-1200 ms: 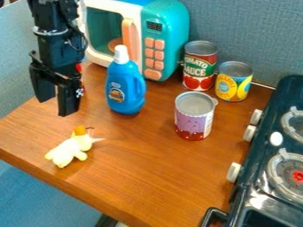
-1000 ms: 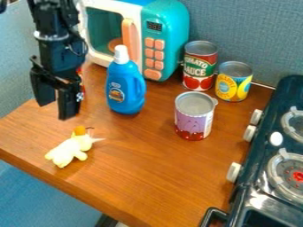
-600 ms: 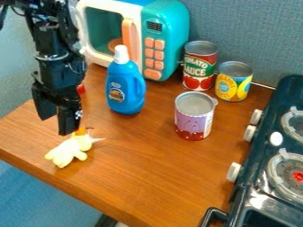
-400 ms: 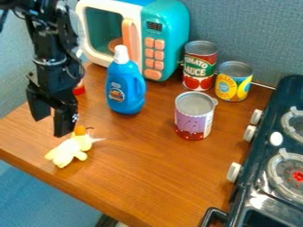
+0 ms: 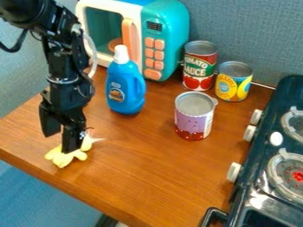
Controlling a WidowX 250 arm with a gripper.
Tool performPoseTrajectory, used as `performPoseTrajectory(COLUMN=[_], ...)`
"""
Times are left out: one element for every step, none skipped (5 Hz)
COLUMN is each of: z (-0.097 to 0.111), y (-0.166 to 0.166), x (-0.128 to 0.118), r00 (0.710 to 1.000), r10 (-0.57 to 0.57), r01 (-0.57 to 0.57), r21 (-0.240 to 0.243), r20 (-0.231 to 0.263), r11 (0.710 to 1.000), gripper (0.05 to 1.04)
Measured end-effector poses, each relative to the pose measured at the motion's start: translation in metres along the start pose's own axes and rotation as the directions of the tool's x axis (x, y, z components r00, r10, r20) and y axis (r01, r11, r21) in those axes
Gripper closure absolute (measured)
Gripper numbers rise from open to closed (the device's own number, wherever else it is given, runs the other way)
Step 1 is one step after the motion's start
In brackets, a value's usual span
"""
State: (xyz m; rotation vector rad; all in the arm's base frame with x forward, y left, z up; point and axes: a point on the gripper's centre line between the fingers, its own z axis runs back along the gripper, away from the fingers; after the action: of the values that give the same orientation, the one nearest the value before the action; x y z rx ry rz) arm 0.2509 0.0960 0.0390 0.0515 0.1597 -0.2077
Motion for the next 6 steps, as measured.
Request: performPoseTrajectory(z=[-0.001, -0.019, -0.024, -0.024, -0.024, -0.02], y=[-0.001, 0.005, 0.007, 0.008, 0.006, 0.004], x=[-0.001, 0.004, 0.006, 0.008, 0.008, 0.007], r00=[1.0, 0.997, 0.995, 0.994, 0.994, 0.996], r10=[-0.005, 0.01, 0.015, 0.035, 0.04, 0.017], r01=[0.005, -0.01, -0.017, -0.036, -0.042, -0.022], r21=[-0.005, -0.004, -0.012, -0.011, -0.02, -0.058], r20=[-0.01, -0.075, -0.102, -0.102, -0.1, -0.087], r11=[1.0, 1.0, 1.0, 0.999, 0.999, 0.998], gripper=[0.083, 0.083, 0.133, 0.386, 0.618, 0.772])
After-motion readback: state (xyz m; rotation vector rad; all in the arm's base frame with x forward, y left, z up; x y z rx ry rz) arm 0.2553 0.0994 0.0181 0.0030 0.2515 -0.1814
